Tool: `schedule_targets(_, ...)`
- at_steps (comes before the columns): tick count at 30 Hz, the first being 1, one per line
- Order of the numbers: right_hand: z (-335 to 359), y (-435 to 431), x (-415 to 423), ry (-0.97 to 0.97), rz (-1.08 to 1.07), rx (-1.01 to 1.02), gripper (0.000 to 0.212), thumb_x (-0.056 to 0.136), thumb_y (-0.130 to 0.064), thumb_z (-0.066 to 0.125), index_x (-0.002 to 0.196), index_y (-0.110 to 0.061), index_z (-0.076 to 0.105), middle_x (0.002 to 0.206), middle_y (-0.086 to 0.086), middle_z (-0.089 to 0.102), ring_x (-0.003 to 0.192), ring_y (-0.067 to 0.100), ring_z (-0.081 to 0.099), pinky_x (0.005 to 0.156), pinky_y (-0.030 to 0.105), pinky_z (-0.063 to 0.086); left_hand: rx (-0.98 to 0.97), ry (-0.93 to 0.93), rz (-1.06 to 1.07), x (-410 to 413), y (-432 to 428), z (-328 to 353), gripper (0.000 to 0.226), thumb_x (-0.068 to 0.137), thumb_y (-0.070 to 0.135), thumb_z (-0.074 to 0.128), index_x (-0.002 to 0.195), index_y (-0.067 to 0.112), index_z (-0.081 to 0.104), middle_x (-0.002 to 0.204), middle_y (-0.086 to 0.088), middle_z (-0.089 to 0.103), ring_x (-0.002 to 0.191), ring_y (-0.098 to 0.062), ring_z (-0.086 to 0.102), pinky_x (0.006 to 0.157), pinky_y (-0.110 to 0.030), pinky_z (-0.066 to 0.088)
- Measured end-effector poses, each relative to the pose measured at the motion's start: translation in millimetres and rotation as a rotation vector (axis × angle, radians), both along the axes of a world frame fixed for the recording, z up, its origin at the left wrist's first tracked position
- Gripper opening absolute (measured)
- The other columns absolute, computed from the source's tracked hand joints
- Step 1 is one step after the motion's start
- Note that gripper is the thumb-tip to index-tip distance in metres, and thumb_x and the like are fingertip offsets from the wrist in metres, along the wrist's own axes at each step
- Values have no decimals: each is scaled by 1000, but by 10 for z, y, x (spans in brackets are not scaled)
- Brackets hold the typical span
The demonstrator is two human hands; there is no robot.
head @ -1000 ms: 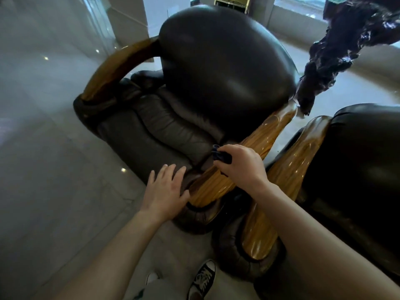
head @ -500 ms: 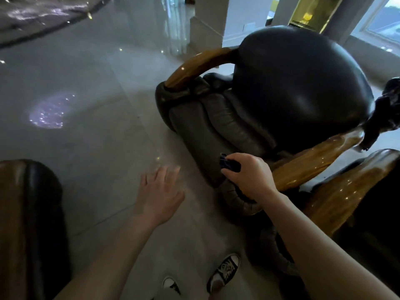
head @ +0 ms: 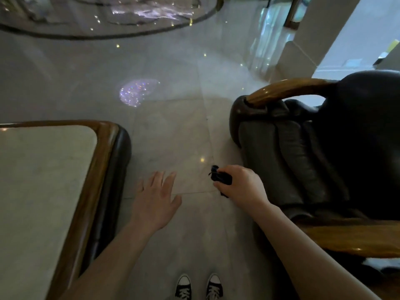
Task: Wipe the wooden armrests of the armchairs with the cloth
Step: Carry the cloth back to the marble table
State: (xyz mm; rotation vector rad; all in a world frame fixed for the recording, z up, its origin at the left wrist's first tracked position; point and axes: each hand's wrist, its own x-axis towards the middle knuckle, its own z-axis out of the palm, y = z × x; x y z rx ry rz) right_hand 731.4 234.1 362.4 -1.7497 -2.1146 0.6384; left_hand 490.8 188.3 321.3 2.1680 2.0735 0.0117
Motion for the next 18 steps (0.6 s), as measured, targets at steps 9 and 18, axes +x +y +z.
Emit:
schedule_targets(9,-88,389,-692,-18,309,-18,27,86,-40,69,112,-33,69,97,-8,69,82,15,62,68,32,51,-22,-28,284,-523,-268,-97,66,94,55,32,152,25,22,160,-9,25,150,-29,17,119,-58,14)
schedule_targets(18,-146,540,-1685,-41,494,-19,18,87,-41,67,103,-35,69,91,-12,66,76,9,58,59,26,42,-11,-48,464,-1263,-561,-193,67,96,56,32,155,28,16,162,-6,22,150,-27,16,119,-53,16)
